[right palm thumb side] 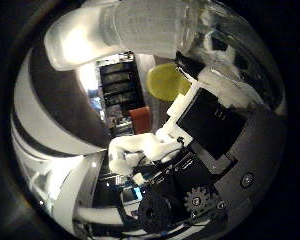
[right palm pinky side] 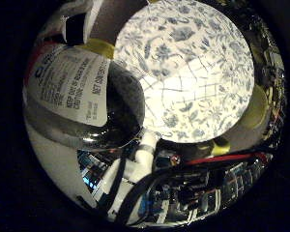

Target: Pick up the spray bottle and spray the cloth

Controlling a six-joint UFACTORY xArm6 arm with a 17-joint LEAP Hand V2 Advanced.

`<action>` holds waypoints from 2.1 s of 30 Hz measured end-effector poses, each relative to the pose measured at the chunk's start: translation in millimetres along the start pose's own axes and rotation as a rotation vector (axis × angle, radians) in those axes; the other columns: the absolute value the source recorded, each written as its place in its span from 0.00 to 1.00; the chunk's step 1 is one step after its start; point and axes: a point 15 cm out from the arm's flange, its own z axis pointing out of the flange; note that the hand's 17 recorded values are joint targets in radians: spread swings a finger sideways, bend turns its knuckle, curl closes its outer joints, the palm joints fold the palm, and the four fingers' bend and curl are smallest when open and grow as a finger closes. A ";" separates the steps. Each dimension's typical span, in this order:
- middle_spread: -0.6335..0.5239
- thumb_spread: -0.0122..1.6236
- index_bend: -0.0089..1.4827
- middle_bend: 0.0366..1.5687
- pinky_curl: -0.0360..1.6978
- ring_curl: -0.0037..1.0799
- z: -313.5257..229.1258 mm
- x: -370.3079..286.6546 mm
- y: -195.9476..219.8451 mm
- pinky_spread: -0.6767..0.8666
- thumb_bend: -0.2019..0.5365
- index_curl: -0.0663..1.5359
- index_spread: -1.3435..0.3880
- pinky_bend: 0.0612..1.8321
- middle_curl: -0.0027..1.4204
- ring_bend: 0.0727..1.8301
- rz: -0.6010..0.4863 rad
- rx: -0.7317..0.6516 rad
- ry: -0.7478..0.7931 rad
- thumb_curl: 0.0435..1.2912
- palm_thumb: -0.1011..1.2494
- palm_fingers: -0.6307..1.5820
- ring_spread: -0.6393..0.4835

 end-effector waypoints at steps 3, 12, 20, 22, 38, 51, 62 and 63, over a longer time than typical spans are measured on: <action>0.49 0.60 0.80 0.85 0.73 0.53 -12.1 -26.3 -17.2 0.30 0.26 0.46 0.67 0.54 0.40 0.79 -0.084 0.092 -0.136 0.57 0.86 0.83 0.43; 0.49 0.60 0.80 0.85 0.73 0.53 -5.8 17.9 -65.4 0.30 0.26 0.46 0.67 0.54 0.40 0.79 -0.155 0.300 -0.273 0.59 0.86 0.83 0.43; 0.49 0.60 0.80 0.85 0.74 0.53 34.8 73.3 -87.9 0.30 0.25 0.46 0.67 0.54 0.40 0.79 -0.178 0.322 -0.339 0.59 0.85 0.83 0.44; 0.49 0.60 0.80 0.85 0.74 0.53 44.9 88.5 -92.9 0.30 0.26 0.46 0.67 0.54 0.40 0.79 -0.167 0.311 -0.354 0.60 0.85 0.83 0.44; 0.49 0.59 0.79 0.85 0.74 0.53 127.3 144.5 -129.3 0.30 0.25 0.47 0.67 0.54 0.39 0.79 -0.152 0.214 -0.352 0.61 0.84 0.83 0.44; 0.49 0.58 0.79 0.85 0.74 0.53 167.0 187.0 -159.5 0.30 0.26 0.47 0.67 0.53 0.39 0.79 -0.188 0.226 -0.146 0.62 0.84 0.83 0.44; 0.49 0.58 0.79 0.85 0.74 0.53 207.6 198.5 -175.6 0.30 0.25 0.48 0.67 0.53 0.39 0.79 -0.179 0.222 -0.112 0.63 0.83 0.83 0.44; 0.50 0.58 0.79 0.85 0.74 0.53 209.6 198.5 -175.7 0.30 0.25 0.48 0.68 0.53 0.39 0.79 -0.180 0.221 -0.113 0.63 0.83 0.83 0.44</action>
